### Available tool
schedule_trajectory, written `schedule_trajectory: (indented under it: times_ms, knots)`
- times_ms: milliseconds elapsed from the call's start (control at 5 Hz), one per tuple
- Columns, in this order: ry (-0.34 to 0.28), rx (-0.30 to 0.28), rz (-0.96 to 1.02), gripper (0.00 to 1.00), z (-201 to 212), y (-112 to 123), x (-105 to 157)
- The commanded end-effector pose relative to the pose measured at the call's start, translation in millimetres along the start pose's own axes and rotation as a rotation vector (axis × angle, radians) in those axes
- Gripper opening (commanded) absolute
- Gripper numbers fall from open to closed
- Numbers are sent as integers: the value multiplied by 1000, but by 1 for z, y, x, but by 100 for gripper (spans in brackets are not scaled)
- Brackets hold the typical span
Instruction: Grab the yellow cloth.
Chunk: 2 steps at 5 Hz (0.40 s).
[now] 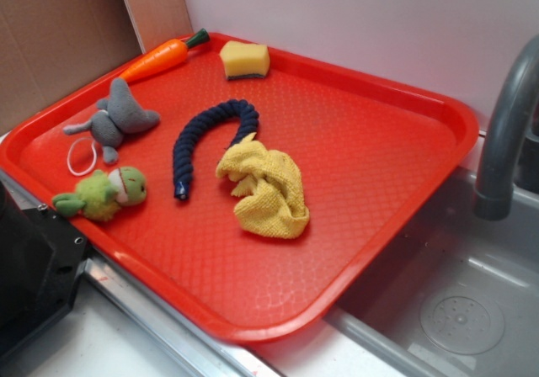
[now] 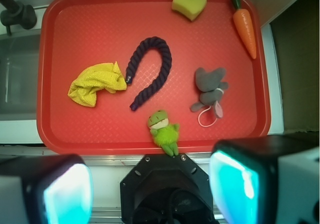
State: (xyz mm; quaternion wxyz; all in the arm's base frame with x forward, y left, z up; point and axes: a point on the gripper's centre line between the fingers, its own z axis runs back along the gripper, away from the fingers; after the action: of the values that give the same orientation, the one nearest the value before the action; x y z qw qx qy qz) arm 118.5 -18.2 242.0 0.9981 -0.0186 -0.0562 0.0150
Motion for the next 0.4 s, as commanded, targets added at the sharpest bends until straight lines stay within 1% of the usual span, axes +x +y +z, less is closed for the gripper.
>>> schedule_trajectory:
  times_ms: [0,200]
  knots:
    - [0,0,0,100,0,0,0]
    - [-31,-49,169,100,-52,-24,8]
